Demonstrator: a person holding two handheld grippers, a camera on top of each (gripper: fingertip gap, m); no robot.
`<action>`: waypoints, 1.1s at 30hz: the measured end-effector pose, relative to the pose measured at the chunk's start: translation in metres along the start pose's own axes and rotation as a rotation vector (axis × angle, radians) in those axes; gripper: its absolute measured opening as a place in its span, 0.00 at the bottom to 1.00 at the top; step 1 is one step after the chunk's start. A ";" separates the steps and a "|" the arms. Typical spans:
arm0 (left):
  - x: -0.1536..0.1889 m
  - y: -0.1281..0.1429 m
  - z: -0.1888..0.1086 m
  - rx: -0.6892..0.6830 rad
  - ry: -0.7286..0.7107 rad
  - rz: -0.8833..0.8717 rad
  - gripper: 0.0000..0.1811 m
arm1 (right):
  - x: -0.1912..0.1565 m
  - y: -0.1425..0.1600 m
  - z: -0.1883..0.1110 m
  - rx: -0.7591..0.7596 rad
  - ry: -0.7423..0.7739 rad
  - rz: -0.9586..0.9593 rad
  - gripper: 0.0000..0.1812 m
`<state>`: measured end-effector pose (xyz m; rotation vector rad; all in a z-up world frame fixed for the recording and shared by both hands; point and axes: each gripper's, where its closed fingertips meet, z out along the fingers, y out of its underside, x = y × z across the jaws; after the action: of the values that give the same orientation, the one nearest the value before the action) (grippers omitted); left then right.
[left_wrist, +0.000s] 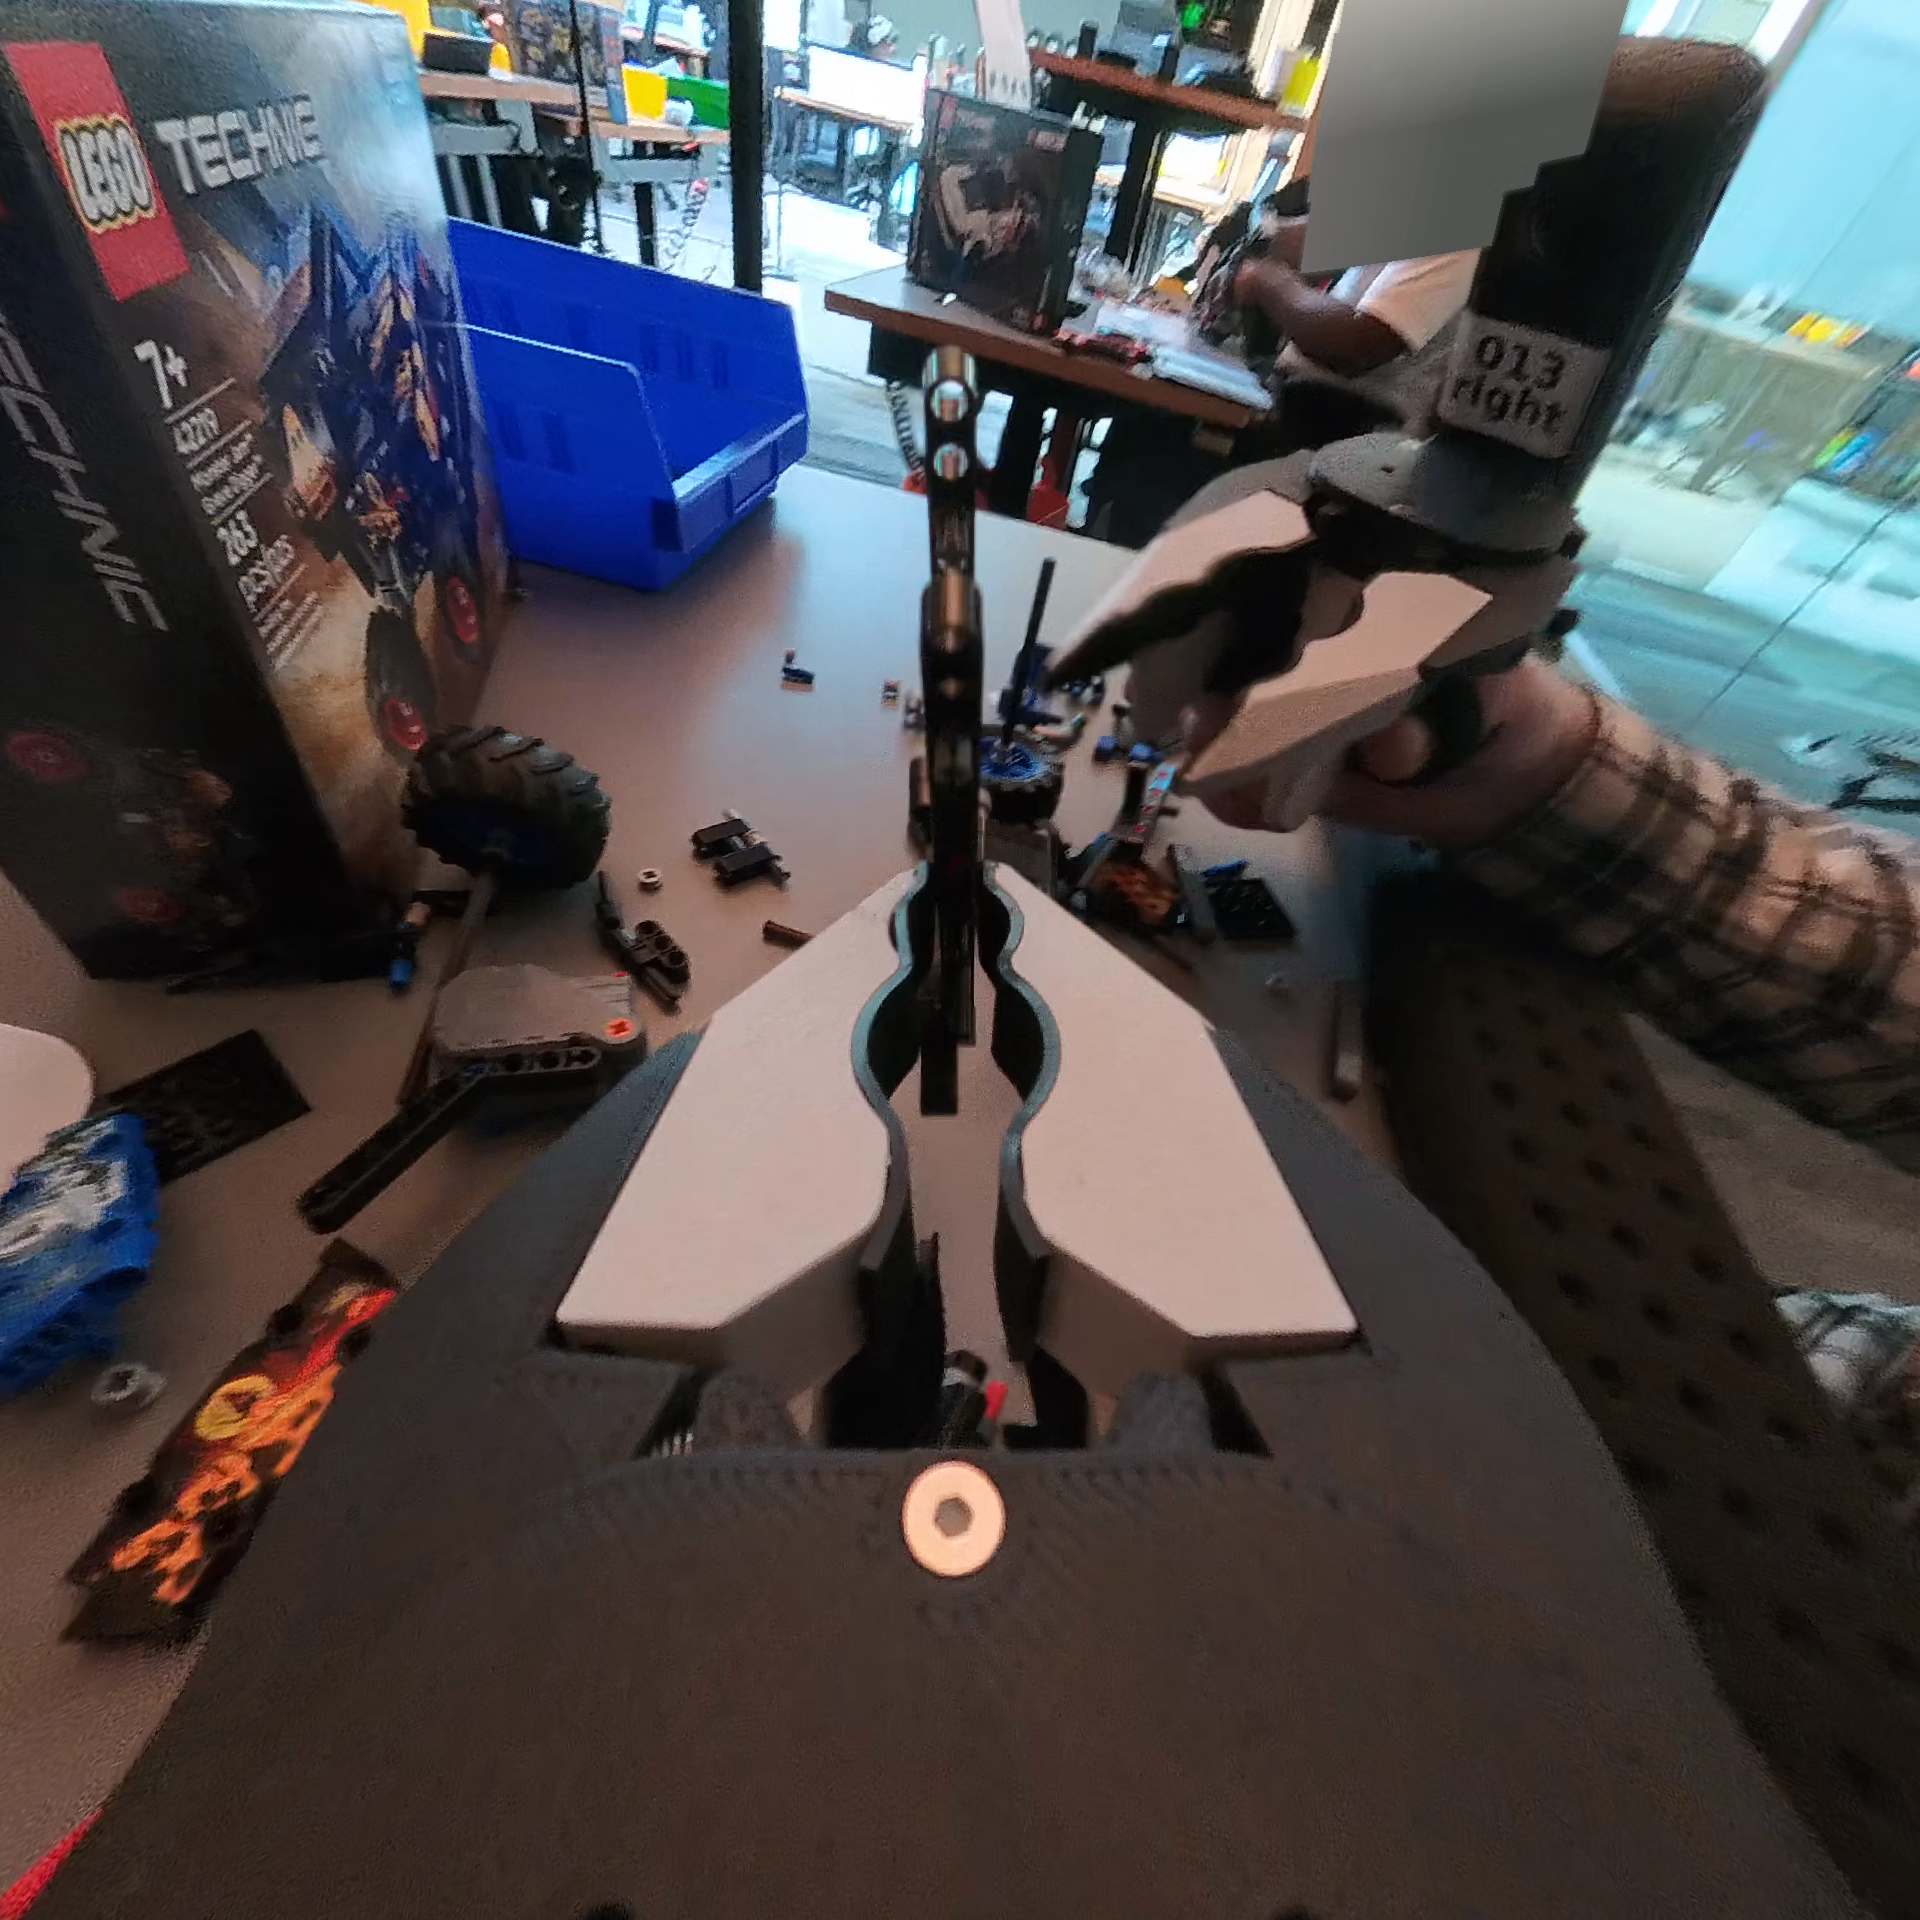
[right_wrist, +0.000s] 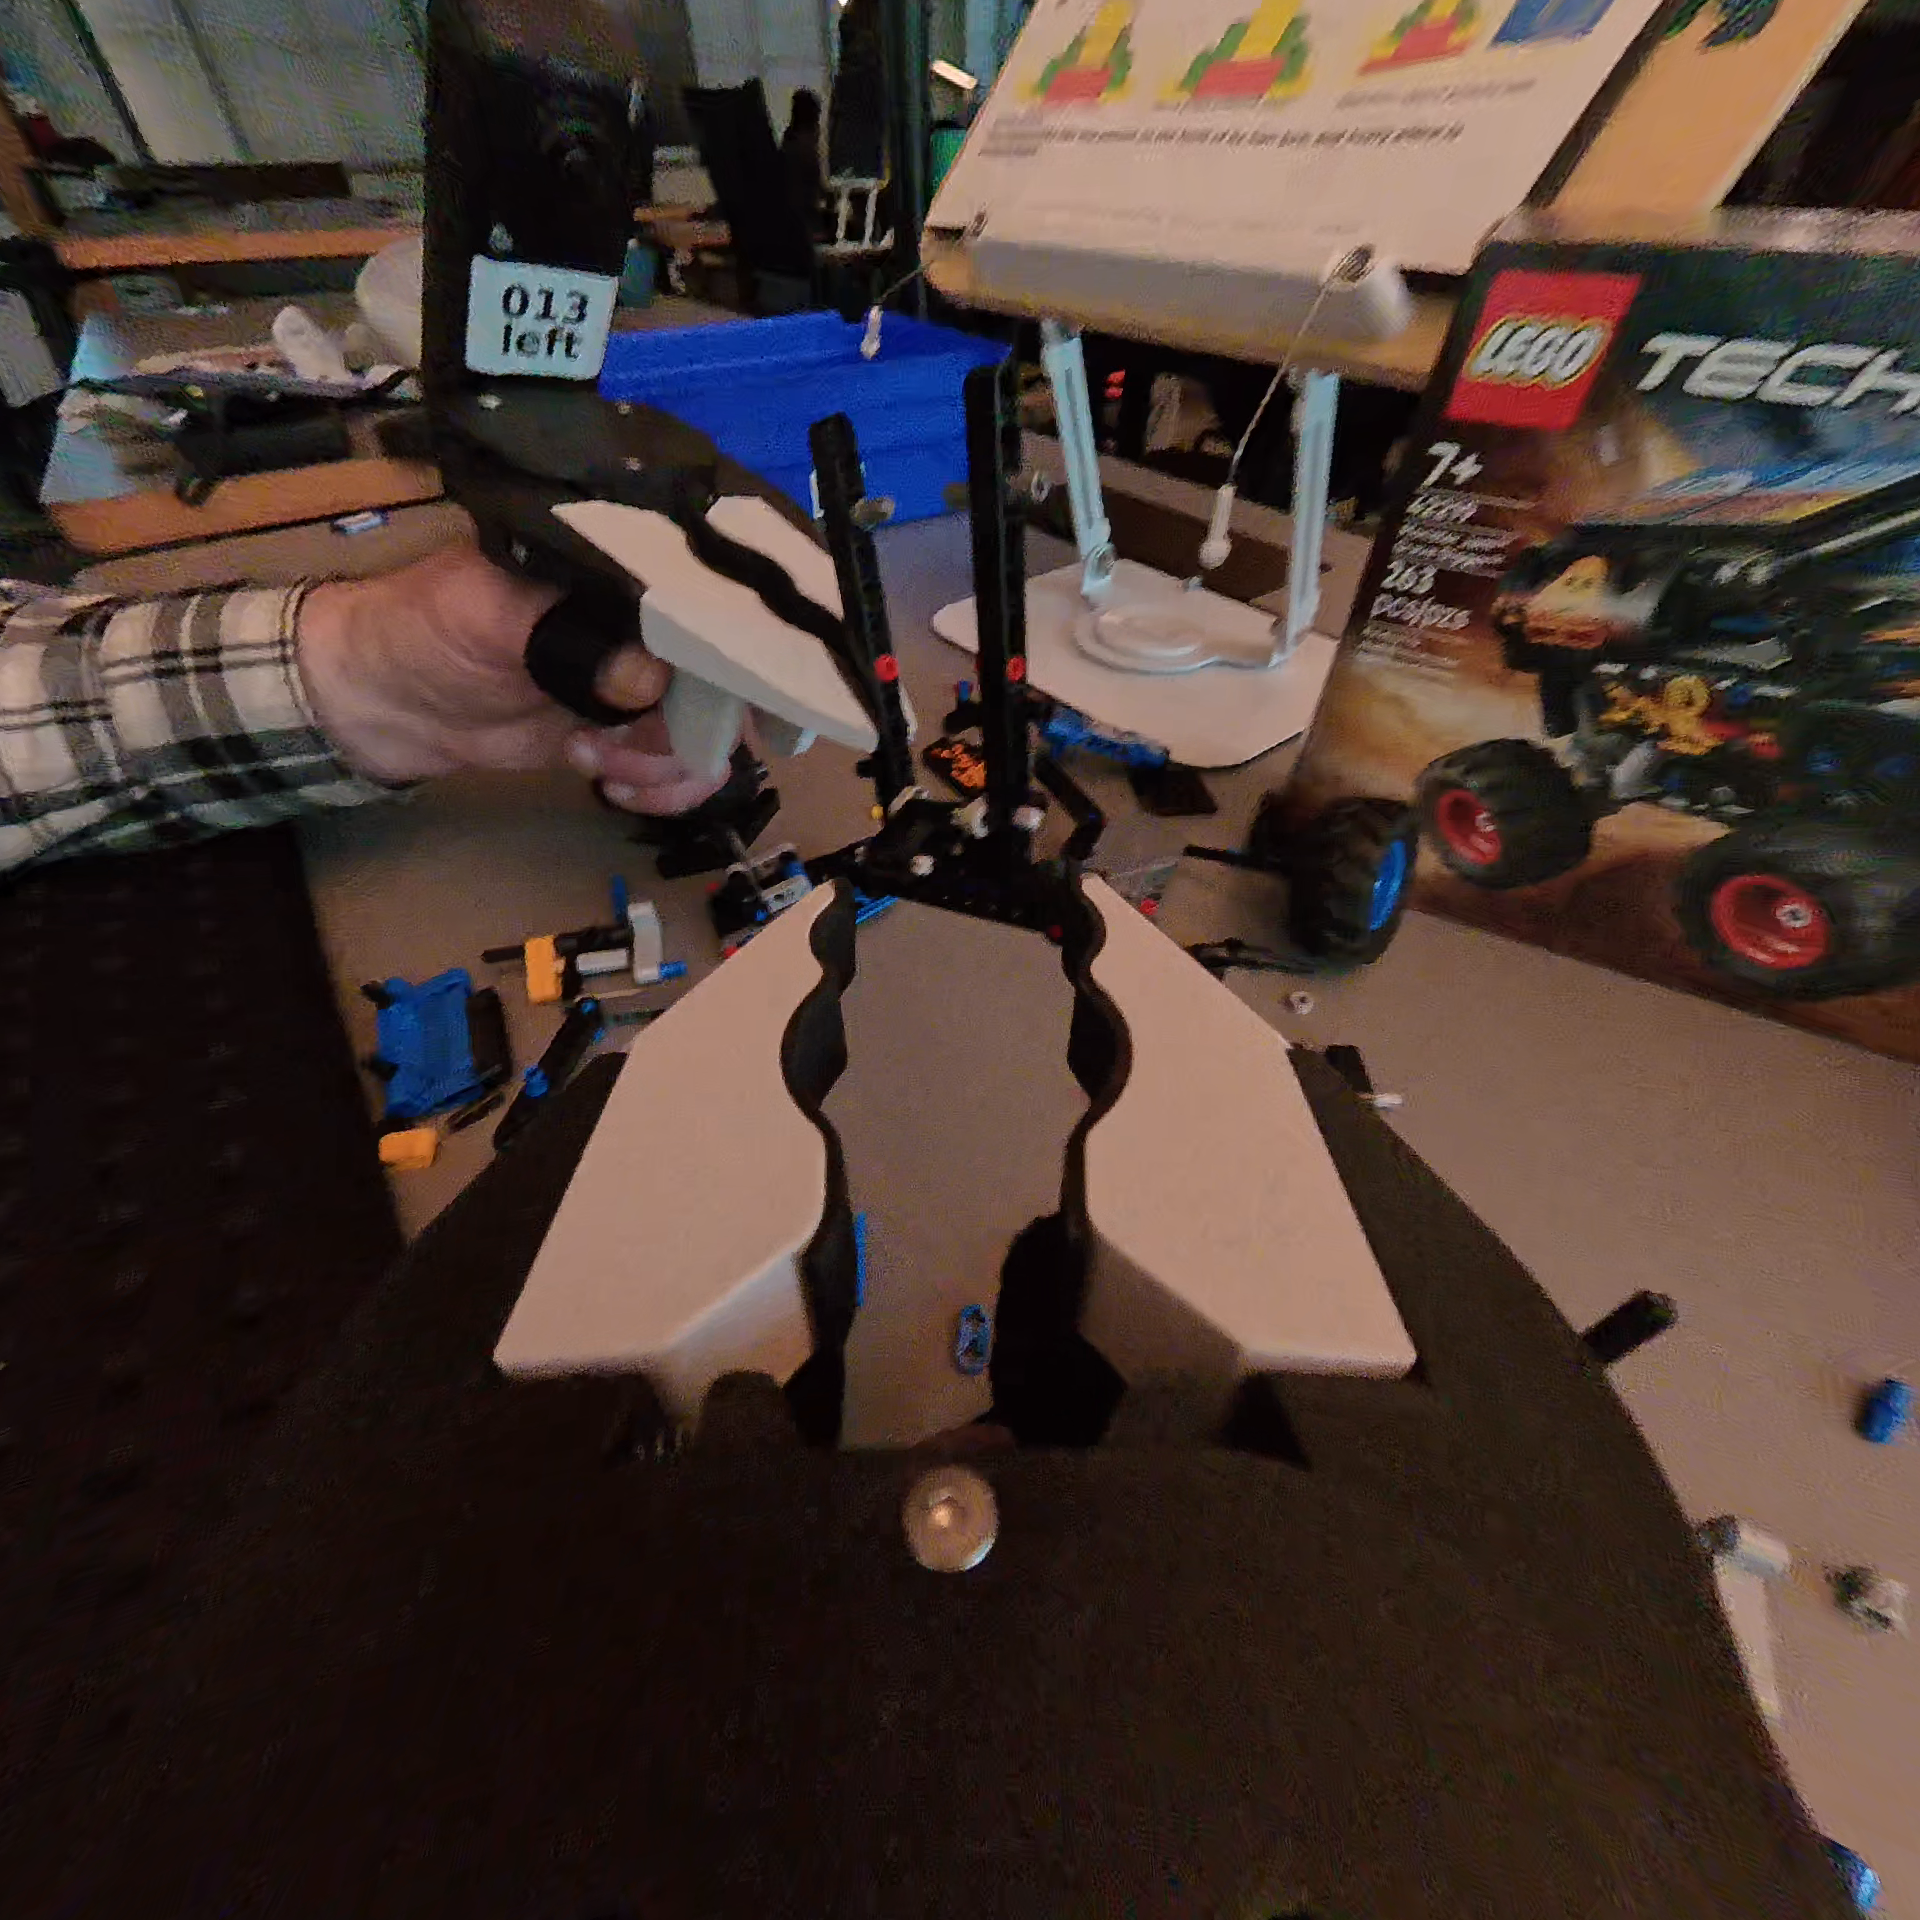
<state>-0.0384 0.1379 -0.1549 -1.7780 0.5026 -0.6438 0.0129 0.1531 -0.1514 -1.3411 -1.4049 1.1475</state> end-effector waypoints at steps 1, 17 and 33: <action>0.003 -0.002 0.000 0.013 0.023 -0.022 0.03 | 0.006 -0.006 -0.002 0.022 0.032 -0.006 0.23; 0.022 -0.011 0.011 0.062 0.104 -0.073 0.04 | 0.002 -0.008 0.011 0.032 -0.097 0.072 0.04; 0.047 0.014 0.042 -0.114 0.010 0.239 0.05 | 0.010 0.011 0.028 -0.131 0.094 -0.097 0.03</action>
<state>0.0246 0.1350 -0.1698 -1.7865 0.7581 -0.4645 -0.0128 0.1611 -0.1686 -1.3839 -1.4802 0.9305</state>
